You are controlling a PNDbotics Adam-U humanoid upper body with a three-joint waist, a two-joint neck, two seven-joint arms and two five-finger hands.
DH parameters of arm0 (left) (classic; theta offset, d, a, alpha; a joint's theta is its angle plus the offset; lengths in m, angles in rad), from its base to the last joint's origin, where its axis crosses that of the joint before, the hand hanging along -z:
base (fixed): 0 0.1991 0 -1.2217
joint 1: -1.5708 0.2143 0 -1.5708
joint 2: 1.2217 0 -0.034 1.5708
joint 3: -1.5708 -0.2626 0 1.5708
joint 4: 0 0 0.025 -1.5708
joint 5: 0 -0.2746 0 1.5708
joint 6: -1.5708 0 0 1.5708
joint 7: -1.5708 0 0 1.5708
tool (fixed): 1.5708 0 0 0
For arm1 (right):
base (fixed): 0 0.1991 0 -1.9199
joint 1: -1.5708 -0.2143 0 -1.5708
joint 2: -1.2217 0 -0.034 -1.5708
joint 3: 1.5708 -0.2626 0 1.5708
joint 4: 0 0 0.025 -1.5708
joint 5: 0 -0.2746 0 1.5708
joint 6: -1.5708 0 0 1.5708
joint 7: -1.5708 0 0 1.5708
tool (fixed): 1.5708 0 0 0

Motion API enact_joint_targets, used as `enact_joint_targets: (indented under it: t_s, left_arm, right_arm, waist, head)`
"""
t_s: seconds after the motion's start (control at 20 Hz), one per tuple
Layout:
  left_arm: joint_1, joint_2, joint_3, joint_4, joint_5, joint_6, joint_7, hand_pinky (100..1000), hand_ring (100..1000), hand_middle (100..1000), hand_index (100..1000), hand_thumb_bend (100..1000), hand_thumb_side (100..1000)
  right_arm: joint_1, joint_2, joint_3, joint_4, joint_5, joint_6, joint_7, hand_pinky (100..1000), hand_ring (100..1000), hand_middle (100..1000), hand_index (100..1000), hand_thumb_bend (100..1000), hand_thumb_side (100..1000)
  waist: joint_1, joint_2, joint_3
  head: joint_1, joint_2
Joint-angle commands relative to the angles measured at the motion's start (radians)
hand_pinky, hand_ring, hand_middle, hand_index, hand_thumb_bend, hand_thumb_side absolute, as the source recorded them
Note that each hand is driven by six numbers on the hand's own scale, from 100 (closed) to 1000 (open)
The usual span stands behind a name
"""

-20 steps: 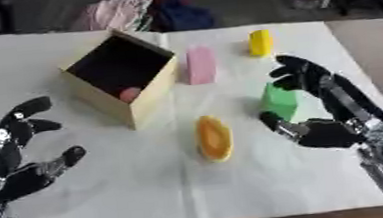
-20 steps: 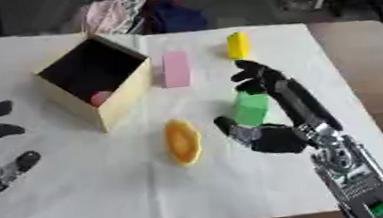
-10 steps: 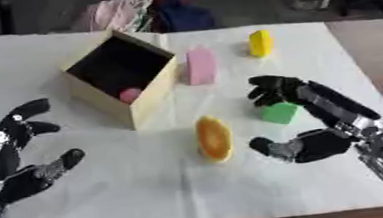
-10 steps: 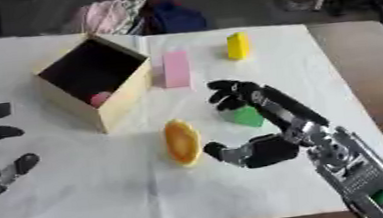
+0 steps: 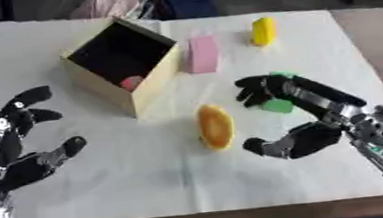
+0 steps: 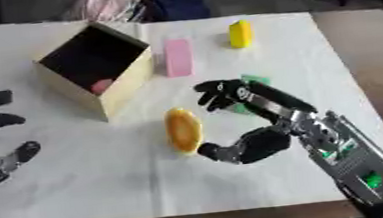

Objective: Pick up objects on the table and place them in the box.

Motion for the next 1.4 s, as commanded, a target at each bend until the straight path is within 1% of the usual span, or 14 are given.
enact_joint_targets:
  t_s: [0.05,0.2,0.25,0.3,0.55,0.9,1.4]
  left_arm:
    - [-0.006,0.010,-0.005,-0.024,0.007,-0.002,-0.006,775,636,840,802,796,354]
    - [-0.007,0.011,-0.007,-0.026,0.007,-0.003,-0.008,775,637,840,802,795,354]
    - [-0.007,0.011,-0.007,-0.027,0.007,-0.003,-0.009,776,637,840,802,795,354]
    - [-0.007,0.011,-0.007,-0.028,0.007,-0.003,-0.009,776,637,840,802,795,354]
    - [-0.007,0.012,-0.009,-0.031,0.007,-0.003,-0.012,776,637,841,803,795,355]
    - [-0.008,0.015,-0.010,-0.035,0.006,-0.004,-0.014,776,638,841,804,795,355]
    - [-0.009,0.017,-0.013,-0.036,0.005,-0.006,-0.020,776,639,842,805,793,356]
  right_arm:
    - [-0.036,-0.026,0.008,0.013,0.001,-0.001,0.019,810,775,781,937,443,345]
    - [-0.064,-0.028,0.018,0.038,0.014,0.000,0.030,810,776,782,938,445,344]
    - [-0.072,-0.029,0.021,0.045,0.019,0.000,0.034,810,776,782,938,419,348]
    - [-0.082,-0.031,0.024,0.052,0.023,0.000,0.039,810,776,782,938,445,344]
    - [-0.122,-0.038,0.033,0.087,0.041,-0.001,0.055,810,775,782,933,443,340]
    - [-0.152,-0.040,0.041,0.120,0.069,-0.008,0.073,808,774,781,929,440,333]
    - [-0.205,-0.039,0.064,0.169,0.121,-0.032,0.147,795,758,766,912,433,323]
  waist:
    - [0.004,-0.003,0.000]
    - [0.004,-0.001,0.001]
    - [0.003,0.000,0.002]
    - [0.003,0.000,0.002]
    - [0.002,0.003,0.005]
    - [-0.002,0.011,0.009]
    - [-0.003,0.015,0.011]
  head:
    - [-0.003,0.011]
    - [-0.005,0.012]
    - [-0.006,0.012]
    - [-0.007,0.012]
    - [-0.014,0.012]
    - [-0.019,0.012]
    - [-0.021,0.012]
